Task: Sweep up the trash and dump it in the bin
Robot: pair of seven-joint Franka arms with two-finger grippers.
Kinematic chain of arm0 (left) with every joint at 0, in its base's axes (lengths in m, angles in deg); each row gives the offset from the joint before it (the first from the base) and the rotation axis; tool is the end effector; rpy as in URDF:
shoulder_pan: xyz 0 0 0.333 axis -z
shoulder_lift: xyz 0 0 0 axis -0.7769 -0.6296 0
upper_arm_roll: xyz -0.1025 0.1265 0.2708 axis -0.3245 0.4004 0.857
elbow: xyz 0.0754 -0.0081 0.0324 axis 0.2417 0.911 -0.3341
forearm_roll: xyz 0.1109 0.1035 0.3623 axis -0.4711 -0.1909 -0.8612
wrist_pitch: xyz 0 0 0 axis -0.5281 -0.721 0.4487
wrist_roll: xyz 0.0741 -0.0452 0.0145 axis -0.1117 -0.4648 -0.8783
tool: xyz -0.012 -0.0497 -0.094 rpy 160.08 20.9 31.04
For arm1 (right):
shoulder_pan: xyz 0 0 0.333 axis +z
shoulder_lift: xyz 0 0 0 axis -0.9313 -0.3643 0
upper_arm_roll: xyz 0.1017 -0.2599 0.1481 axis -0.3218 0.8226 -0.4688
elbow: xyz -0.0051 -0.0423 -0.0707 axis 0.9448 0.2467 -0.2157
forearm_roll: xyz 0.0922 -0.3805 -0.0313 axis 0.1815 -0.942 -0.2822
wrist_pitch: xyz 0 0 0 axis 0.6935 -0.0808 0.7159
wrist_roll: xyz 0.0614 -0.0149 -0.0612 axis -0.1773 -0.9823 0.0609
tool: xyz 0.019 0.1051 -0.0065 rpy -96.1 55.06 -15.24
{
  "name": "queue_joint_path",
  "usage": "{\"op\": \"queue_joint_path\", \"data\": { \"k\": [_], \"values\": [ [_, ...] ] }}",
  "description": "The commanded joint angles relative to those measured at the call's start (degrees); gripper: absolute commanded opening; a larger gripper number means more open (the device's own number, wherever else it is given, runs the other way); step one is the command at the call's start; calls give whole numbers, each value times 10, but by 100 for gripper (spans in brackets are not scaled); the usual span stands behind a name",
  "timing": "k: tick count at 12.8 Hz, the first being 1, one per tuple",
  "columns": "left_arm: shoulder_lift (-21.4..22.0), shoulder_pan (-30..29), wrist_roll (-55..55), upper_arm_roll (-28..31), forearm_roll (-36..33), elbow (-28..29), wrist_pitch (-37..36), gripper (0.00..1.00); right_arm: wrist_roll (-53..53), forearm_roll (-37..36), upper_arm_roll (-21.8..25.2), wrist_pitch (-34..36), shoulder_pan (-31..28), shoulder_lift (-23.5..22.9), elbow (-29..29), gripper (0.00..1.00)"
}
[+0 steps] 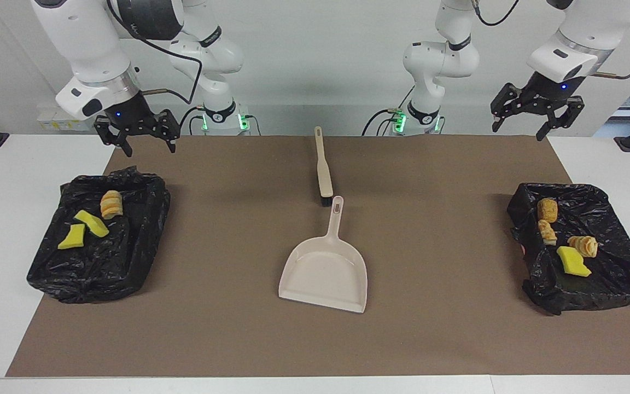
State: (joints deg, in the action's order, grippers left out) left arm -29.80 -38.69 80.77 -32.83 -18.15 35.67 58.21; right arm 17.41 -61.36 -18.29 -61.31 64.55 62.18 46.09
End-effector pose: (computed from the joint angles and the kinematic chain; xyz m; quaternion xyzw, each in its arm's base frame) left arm 0.5352 -0.0484 0.6743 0.9882 -0.1506 0.0130 0.0242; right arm 0.5533 0.0006 0.6130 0.9984 0.0562 -0.0113 0.0004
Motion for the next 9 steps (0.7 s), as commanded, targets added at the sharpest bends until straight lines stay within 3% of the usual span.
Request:
{"op": "queue_joint_path", "data": {
  "k": [1, 4, 6, 8, 9],
  "values": [
    [18, -4, 2, -2, -11, 20, -2, 100, -8, -2, -3, -6, -4, 1, -1, 100],
    [26, -8, -5, -1, -11, 35, -7, 100, -8, -2, -3, -5, -4, 1, -1, 100],
    [39, -14, -4, -2, -22, 52, -2, 100, -8, -4, 1, 43, -20, 11, 5, 100],
    [42, -13, -5, -2, -26, 57, -2, 100, -6, -8, 8, 38, -40, 12, 10, 100],
    [42, -14, -5, -2, -26, 57, -1, 100, 2, -16, 10, 2, -51, 28, 39, 100]
  ]
}}
